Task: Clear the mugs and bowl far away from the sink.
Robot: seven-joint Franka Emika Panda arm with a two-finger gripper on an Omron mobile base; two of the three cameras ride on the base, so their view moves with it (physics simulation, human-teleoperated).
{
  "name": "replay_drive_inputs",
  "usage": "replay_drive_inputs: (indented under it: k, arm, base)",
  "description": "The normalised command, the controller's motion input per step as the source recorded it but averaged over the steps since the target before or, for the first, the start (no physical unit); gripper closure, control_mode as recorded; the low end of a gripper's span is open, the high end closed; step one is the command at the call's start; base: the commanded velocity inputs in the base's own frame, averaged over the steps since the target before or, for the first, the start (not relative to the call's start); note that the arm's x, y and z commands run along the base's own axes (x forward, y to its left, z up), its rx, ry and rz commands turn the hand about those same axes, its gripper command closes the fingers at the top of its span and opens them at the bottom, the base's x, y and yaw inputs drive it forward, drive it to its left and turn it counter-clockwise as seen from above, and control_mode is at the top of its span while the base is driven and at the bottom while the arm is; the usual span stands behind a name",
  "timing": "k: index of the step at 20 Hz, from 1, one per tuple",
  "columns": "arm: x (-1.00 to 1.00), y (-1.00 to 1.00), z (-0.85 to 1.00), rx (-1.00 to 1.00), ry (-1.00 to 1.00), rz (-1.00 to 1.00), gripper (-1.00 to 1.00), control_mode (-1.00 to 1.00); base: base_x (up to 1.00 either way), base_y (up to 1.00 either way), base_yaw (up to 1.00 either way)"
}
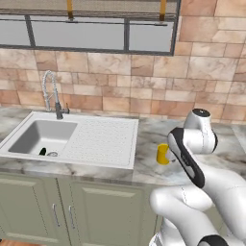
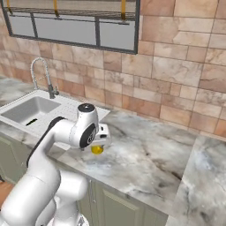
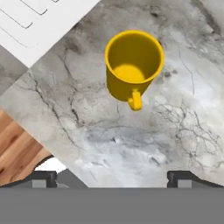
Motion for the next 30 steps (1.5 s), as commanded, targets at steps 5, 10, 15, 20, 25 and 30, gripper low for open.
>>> replay_drive_inputs:
  k: [5, 10, 15, 20, 25, 30]
  arm:
    - [0.36, -0.01, -0.29, 0.04, 0.00, 0.00, -1.00, -1.00]
    - [0.34, 0.00, -0.22, 0.04, 0.00, 0.00, -1.00, -1.00]
    - [0.39, -0.01, -0.19, 0.03, 0.00, 0.00, -1.00, -1.00]
    - [0.32, -0.07, -0.23, 0.02, 0.00, 0.00, -1.00, -1.00]
    - [0.27, -0.10, -0.27, 0.02, 0.01, 0.00, -1.00, -1.00]
    - [0.29, -0.02, -0.27, 0.01, 0.01, 0.00, -1.00, -1.00]
  base:
    - [0.00, 0.00, 0.00]
    - [0.00, 0.00, 0.00]
    - [0.00, 0.00, 0.00]
    - [0.00, 0.00, 0.00]
    - [0.00, 0.00, 0.00]
    - [0.00, 0.00, 0.00]
